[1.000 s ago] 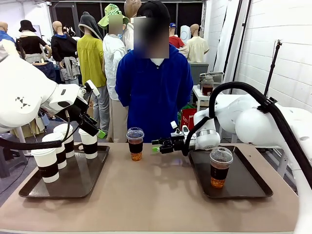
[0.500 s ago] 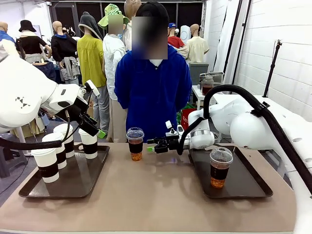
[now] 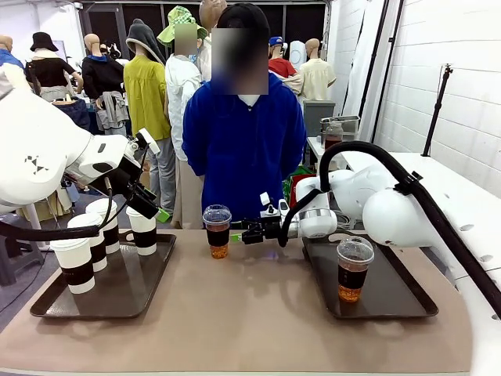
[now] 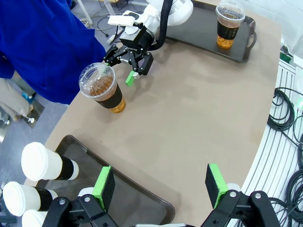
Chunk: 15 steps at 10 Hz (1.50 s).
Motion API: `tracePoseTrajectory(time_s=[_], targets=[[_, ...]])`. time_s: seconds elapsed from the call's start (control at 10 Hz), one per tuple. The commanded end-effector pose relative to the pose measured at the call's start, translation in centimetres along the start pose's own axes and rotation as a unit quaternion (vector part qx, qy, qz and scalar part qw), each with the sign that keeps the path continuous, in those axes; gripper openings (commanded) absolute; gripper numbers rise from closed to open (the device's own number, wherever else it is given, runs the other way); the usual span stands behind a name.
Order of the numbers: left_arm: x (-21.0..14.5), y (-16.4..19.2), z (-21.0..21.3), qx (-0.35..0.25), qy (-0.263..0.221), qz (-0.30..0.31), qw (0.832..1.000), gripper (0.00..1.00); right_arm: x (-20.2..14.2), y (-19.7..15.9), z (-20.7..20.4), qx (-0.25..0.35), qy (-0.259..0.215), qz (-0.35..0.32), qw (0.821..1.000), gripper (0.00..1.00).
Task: Distribute the coffee onto the tray.
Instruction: Pick up another iced Americano from the middle of the table and place it on the right Handle tray.
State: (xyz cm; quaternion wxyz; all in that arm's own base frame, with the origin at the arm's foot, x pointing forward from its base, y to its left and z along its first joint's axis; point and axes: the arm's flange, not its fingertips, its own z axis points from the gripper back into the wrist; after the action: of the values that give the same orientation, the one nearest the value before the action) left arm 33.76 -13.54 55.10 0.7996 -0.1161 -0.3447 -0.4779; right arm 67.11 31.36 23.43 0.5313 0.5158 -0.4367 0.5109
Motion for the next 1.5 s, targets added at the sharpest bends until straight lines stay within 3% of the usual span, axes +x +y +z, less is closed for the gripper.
tracePoseTrajectory(time_s=[0.0,1.4], targets=[[-0.1,0.0,0.1,-0.006,-0.001,0.0,1.0,1.0,0.1,-1.2,-1.2,0.002,0.008,-0.012,1.0,1.0],[-0.1,0.0,0.1,-0.006,-0.001,0.0,1.0,1.0,0.1,-2.1,-5.7,0.055,0.006,-0.031,0.998,1.0]])
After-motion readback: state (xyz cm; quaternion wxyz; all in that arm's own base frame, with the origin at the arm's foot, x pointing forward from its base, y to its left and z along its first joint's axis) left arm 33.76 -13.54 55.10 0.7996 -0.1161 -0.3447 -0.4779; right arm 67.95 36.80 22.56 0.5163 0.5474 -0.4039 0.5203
